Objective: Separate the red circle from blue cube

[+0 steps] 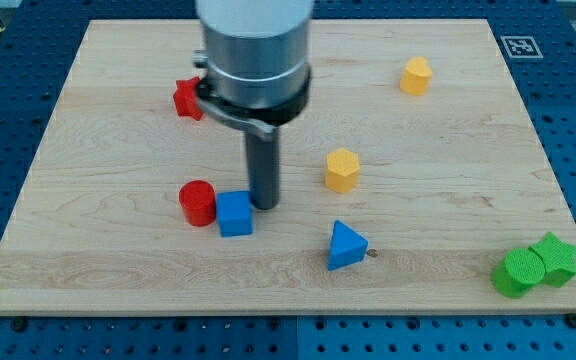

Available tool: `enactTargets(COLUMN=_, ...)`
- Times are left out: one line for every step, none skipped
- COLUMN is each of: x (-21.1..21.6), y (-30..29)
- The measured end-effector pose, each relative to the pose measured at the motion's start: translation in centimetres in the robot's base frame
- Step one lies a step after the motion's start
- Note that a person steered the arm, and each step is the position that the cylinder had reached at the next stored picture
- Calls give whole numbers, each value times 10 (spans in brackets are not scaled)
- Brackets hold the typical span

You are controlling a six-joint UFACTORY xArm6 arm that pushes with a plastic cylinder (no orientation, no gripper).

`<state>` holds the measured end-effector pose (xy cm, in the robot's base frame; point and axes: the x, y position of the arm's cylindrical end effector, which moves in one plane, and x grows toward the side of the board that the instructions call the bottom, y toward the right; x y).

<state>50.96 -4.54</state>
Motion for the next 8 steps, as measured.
enactTargets(x=0, y=-43)
enactTargets(x=0, y=-80)
enactTargets(x=0, y=-111)
enactTargets(x=0, y=-139)
enactTargets(x=0, y=-168)
enactTargets(x=0, y=-192)
enactTargets(x=0, y=-203)
enactTargets(x=1, y=-206)
